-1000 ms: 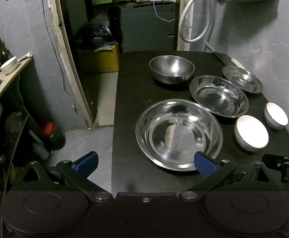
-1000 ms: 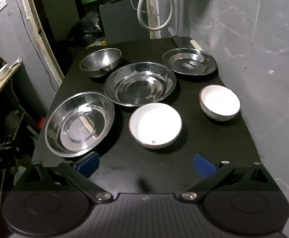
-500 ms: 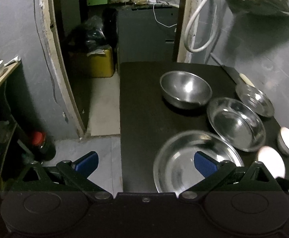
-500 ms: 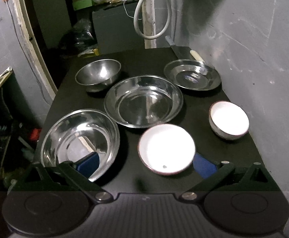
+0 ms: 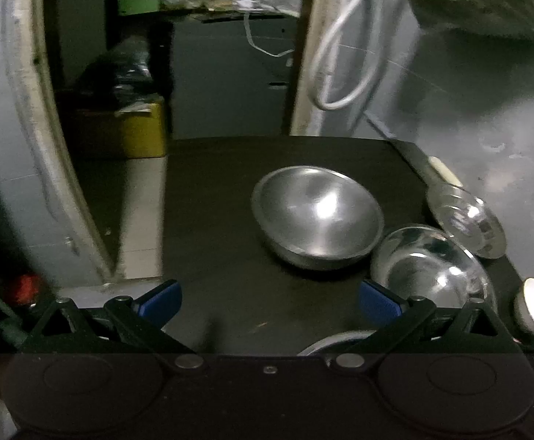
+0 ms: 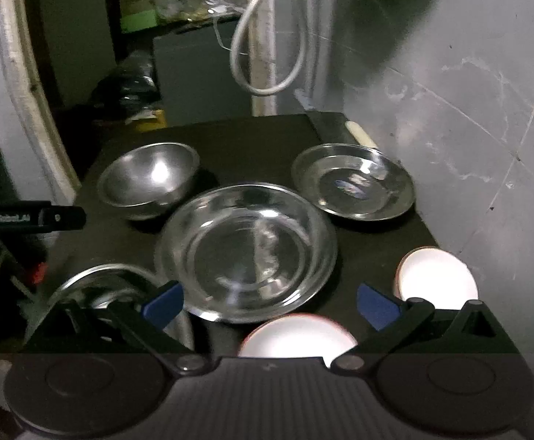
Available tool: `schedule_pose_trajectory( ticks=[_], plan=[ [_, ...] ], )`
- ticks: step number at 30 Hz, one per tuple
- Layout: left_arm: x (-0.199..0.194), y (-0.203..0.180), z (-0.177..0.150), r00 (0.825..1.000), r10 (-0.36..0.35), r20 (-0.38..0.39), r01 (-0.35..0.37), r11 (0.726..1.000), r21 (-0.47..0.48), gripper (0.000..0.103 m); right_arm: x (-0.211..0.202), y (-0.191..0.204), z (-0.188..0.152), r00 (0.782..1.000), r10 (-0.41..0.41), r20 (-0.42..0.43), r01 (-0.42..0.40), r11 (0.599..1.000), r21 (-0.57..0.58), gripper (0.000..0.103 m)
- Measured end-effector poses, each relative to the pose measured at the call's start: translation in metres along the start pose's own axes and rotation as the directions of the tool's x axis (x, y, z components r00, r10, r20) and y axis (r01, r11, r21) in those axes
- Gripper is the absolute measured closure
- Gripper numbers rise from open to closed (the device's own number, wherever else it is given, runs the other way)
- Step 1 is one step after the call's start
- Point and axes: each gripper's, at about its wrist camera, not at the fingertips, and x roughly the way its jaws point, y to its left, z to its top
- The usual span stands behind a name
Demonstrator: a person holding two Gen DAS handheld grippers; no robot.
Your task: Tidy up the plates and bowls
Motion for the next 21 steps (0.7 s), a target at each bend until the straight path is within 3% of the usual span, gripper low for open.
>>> schedule_pose_trajectory(
  ticks=[8, 21],
  plan=[
    [0.047, -0.043, 0.007, 0.995, -0.057, -0.078, 0.057, 0.998, -0.012, 0.001, 0.038, -0.021, 0.012, 1.0, -0.006, -0.02, 0.007, 1.0, 0.011, 0.0],
    [0.07, -0.055, 0.01, 0.988, -0.086, -0.126, 0.084, 0.996, -0.022, 0.006, 0.064, -0.024, 0.017, 0.997, 0.06, -0.04, -0.06, 0.998, 0.013, 0.01]
  ],
)
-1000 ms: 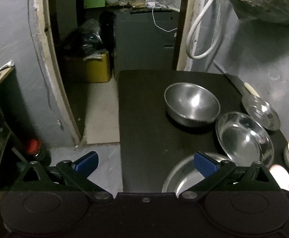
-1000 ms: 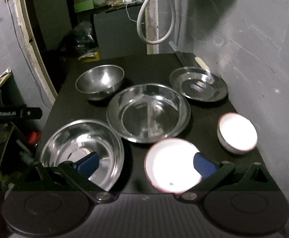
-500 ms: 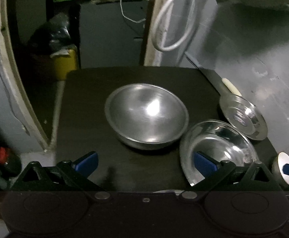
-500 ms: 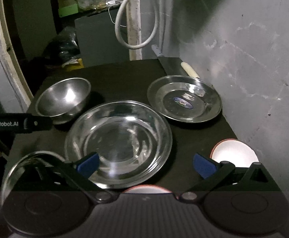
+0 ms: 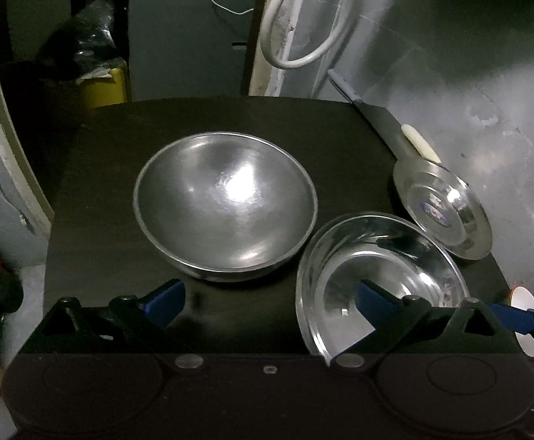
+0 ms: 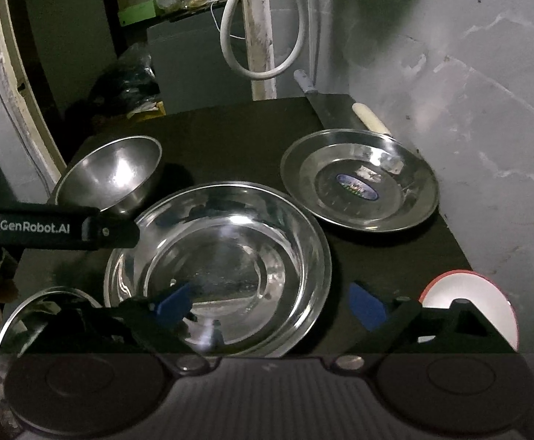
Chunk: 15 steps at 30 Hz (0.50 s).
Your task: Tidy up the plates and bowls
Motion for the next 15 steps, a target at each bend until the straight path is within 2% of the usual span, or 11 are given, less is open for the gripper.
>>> schedule_pose_trajectory(
  ticks=[4, 13, 15],
  plan=[
    [0.006, -0.002, 0.0, 1.0, -0.016, -0.026, 0.016, 1.0, -0.003, 0.014, 0.006, 0.001, 0.003, 1.0, 0.008, -0.016, -0.007, 1.0, 0.009, 0.019],
    [0.013, -0.008, -0.003, 0.997, -0.049, -0.051, 0.05, 0.999, 0.004, 0.032, 0.015, -0.005, 0.001, 0.999, 0.016, -0.04, -0.014, 0.999, 0.046, 0.023],
    [0.015, -0.009, -0.003, 0.997, -0.054, -0.057, 0.055, 0.998, 0.007, 0.04, 0.016, -0.006, 0.0, 0.999, 0.019, -0.045, -0.017, 0.998, 0.06, 0.026]
  ],
)
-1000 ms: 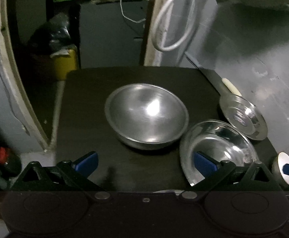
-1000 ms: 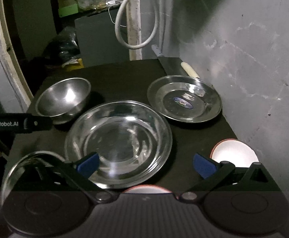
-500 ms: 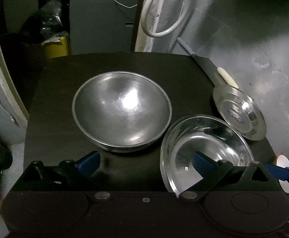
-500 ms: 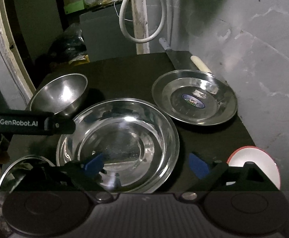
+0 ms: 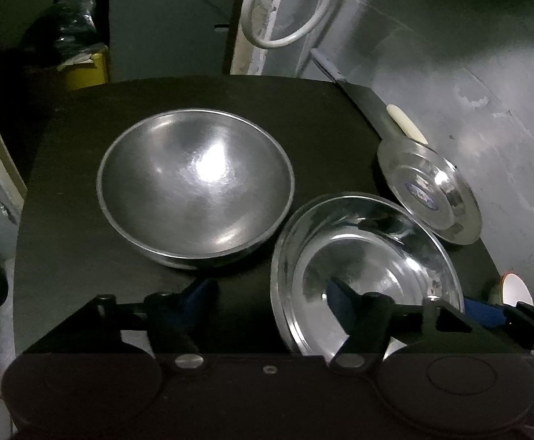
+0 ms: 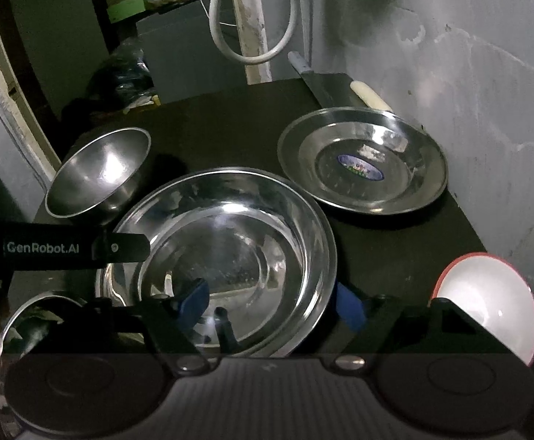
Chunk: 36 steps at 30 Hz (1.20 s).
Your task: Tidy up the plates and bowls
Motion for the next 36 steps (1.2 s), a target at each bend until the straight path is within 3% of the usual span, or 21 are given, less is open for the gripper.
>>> schedule_pose_trajectory(
  ticks=[3, 8, 17, 36],
  plan=[
    [0.003, 0.0, -0.001, 1.0, -0.02, -0.018, 0.02, 1.0, 0.004, 0.058, 0.002, -0.003, 0.0, 1.0, -0.003, -0.001, 0.003, 1.0, 0.012, 0.036],
    [0.006, -0.004, -0.003, 0.999, -0.039, -0.032, 0.039, 0.999, 0.017, 0.076, 0.001, -0.008, -0.001, 1.0, -0.01, 0.004, 0.01, 0.999, 0.04, 0.055],
    [-0.006, -0.011, -0.005, 0.999, -0.046, -0.002, 0.046, 0.998, 0.045, 0.076, -0.015, -0.021, 0.001, 0.999, 0.016, 0.042, -0.021, 0.993, 0.117, 0.063],
    [-0.064, -0.024, -0.023, 0.994, -0.047, 0.096, 0.039, 0.996, 0.078, 0.076, -0.061, -0.021, -0.009, 0.989, 0.075, 0.124, -0.088, 0.991, 0.104, 0.064]
  ],
)
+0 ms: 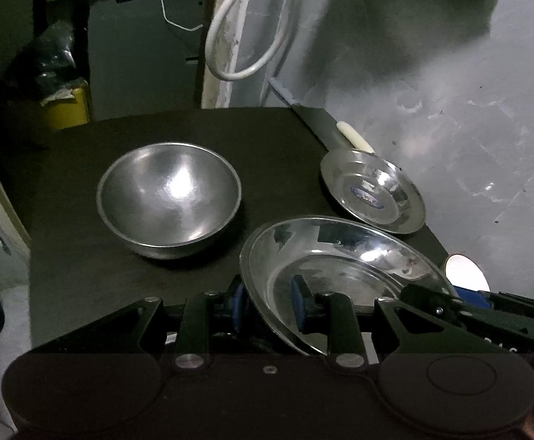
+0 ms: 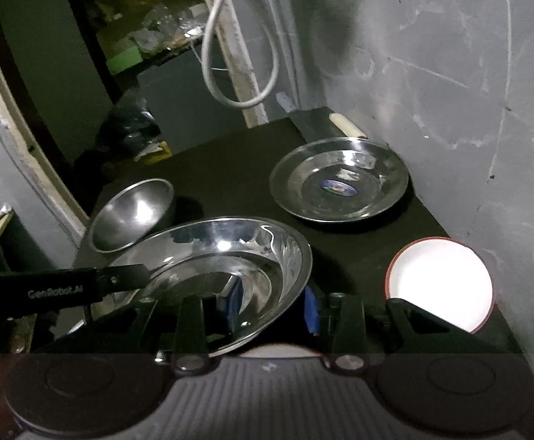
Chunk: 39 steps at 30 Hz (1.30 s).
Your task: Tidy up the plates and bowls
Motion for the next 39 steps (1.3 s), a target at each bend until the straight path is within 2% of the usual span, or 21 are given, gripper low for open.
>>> schedule_pose_trajectory(
  ticks=[10, 22, 28, 36, 39],
  plan=[
    [-0.045, 0.016, -0.016, 0.996, 0.078, 0.031, -0.077, 0.996, -0.047, 0.076, -0.02, 0.029, -0.011, 0.995, 0.097, -0.008, -0.097, 0.993, -0.064, 0.064],
    [-0.075, 0.037, -0.042, 0.984, 0.18, 0.01, -0.179, 0.981, -0.074, 0.074, -0.017, 0.06, -0.028, 0.98, 0.188, -0.07, -0.196, 0.972, -0.132, 0.064],
    [-0.076, 0.044, -0.056, 0.978, 0.209, -0.015, -0.21, 0.975, -0.074, 0.074, -0.016, 0.069, -0.036, 0.975, 0.2, -0.101, -0.215, 0.963, -0.164, 0.064],
    [-0.077, 0.037, -0.075, 0.968, 0.251, -0.023, -0.251, 0.968, 0.014, 0.071, -0.019, 0.077, -0.05, 0.974, 0.186, -0.131, -0.211, 0.955, -0.209, 0.064],
    [-0.074, 0.039, -0.078, 0.967, 0.252, -0.039, -0.251, 0.968, 0.009, 0.071, -0.018, 0.077, -0.053, 0.973, 0.184, -0.142, -0.211, 0.956, -0.204, 0.064]
  ],
)
